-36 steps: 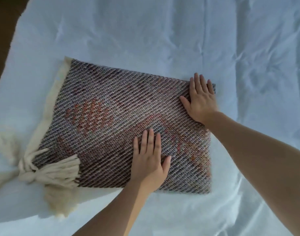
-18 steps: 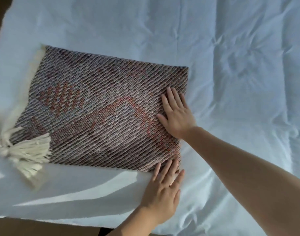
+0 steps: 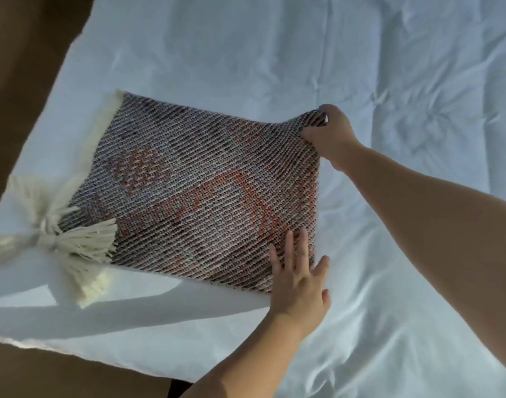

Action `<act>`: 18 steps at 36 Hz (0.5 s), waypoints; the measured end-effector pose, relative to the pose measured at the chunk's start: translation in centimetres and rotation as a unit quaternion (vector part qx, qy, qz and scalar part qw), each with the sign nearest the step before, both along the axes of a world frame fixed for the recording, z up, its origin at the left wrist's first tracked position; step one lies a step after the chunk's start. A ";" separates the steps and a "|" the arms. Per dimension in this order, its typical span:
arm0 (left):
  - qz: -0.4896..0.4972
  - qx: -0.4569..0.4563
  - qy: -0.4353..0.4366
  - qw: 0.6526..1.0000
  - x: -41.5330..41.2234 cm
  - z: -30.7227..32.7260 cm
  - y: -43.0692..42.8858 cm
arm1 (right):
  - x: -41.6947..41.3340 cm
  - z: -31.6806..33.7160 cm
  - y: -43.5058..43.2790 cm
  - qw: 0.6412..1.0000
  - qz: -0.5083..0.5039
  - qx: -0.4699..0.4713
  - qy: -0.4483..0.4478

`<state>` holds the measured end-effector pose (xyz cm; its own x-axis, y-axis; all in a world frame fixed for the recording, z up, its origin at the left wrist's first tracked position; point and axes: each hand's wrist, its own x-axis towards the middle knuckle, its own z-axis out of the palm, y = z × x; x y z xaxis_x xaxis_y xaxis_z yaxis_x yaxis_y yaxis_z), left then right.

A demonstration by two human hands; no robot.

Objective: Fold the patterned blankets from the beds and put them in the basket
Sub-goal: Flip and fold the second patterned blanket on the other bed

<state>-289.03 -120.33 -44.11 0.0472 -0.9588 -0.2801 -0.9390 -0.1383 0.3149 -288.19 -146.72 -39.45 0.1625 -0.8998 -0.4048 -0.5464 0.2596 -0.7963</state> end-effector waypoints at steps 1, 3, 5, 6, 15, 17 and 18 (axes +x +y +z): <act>0.009 -0.010 0.001 1.000 0.1 0.4 0.0 | 0.7 0.8 0.0 1.000 0.007 -0.005 0.002; 0.036 -0.022 0.008 0.999 0.5 1.5 0.1 | 2.4 2.4 0.2 1.000 0.018 -0.001 0.014; 0.071 -0.028 0.024 0.997 1.4 2.7 0.2 | 4.1 3.9 0.6 1.000 0.024 0.014 0.013; 0.087 -0.032 0.037 0.995 2.0 3.3 0.2 | 5.0 4.6 0.8 0.999 0.024 0.021 0.008; 0.166 -0.082 0.184 0.965 12.8 8.2 3.6 | 11.8 8.5 3.3 0.998 -0.020 0.058 -0.004; 0.165 -0.099 0.190 0.963 16.3 8.5 4.6 | 13.5 9.0 3.6 0.998 -0.032 0.051 0.007; 0.166 -0.106 0.188 0.962 18.1 8.6 5.0 | 14.5 9.1 3.8 0.998 -0.036 0.047 0.014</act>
<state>-270.95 -115.34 -35.50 0.2943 -0.9458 -0.1370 -0.6680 -0.3061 0.6783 -273.73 -142.90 -30.34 0.0853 -0.8666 -0.4917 -0.5457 0.3722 -0.7507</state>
